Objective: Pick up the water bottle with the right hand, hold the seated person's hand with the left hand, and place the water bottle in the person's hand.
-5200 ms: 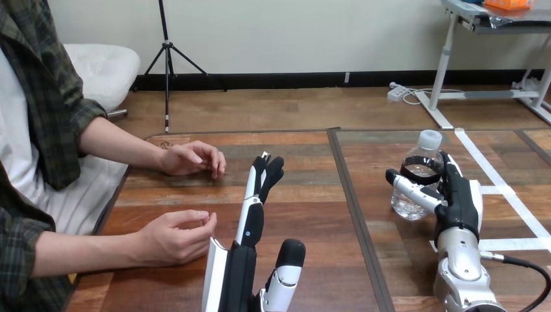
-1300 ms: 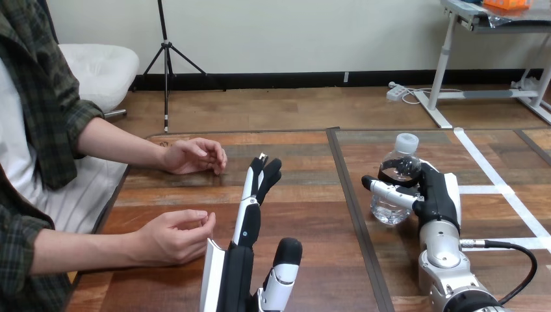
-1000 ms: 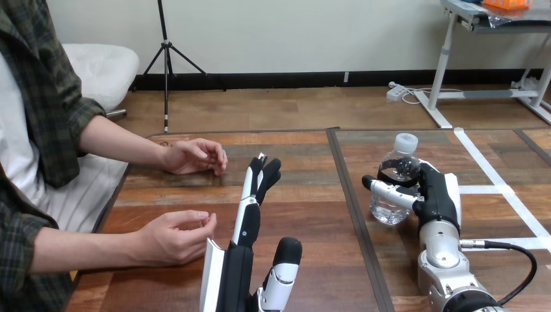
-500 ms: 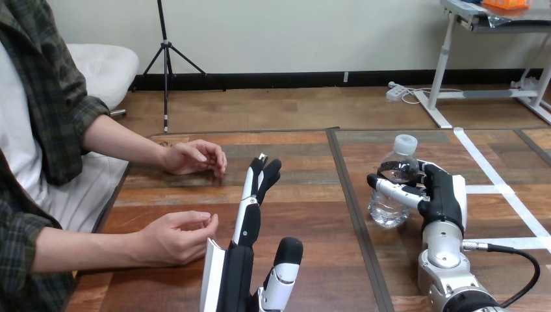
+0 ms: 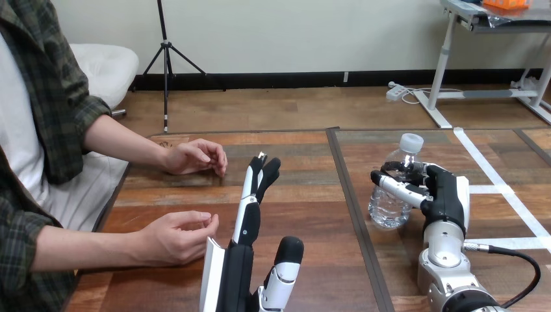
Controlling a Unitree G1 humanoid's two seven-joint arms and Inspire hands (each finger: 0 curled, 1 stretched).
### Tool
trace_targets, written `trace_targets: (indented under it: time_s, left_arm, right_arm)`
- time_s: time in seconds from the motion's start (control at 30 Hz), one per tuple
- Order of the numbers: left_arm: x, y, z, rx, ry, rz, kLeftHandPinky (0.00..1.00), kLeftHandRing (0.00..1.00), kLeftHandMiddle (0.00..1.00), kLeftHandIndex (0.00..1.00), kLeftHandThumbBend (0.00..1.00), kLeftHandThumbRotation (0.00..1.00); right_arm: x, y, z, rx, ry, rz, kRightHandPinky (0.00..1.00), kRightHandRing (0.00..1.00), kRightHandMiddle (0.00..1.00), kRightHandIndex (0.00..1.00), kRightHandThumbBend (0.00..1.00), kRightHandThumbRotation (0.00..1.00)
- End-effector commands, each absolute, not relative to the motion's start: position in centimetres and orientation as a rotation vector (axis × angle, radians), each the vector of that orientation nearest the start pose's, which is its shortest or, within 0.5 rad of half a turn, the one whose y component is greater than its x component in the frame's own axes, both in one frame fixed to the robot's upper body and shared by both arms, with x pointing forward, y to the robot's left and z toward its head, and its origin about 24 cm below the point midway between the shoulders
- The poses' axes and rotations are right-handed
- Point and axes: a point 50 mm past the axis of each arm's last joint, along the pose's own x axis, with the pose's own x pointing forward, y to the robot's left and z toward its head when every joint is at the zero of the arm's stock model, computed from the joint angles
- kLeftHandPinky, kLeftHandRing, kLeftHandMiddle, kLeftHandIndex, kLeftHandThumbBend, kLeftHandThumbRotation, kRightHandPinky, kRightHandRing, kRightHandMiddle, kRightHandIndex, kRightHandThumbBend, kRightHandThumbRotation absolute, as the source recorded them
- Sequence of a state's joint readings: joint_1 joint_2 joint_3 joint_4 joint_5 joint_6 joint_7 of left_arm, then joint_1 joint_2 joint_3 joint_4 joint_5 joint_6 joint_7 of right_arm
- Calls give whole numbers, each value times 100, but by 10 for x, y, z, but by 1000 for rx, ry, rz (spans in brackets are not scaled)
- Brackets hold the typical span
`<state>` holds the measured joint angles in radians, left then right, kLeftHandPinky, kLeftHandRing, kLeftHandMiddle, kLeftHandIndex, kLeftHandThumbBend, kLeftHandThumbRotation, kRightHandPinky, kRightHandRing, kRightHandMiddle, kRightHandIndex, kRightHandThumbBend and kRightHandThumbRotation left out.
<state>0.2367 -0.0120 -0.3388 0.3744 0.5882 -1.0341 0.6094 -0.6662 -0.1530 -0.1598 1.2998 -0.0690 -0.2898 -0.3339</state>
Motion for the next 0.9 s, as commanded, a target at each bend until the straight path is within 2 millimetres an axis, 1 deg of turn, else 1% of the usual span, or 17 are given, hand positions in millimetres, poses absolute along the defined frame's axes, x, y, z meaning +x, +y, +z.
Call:
trace_targets:
  time_s: [0.0, 0.4, 0.87]
  left_arm:
    - [143, 68, 14, 80, -537, -23, 92, 91, 93, 98, 51, 99]
    - [143, 69, 14, 75, -541, -26, 92, 91, 92, 98, 49, 99]
    - [143, 68, 13, 64, -536, -31, 93, 91, 92, 98, 51, 100]
  right_arm:
    - [349, -189, 10, -183, 234, -350, 54, 57, 59, 60, 72, 0]
    - [348, -191, 10, -190, 234, -365, 54, 57, 59, 58, 72, 0]
    - [347, -194, 9, -191, 223, -362, 54, 56, 59, 58, 71, 0]
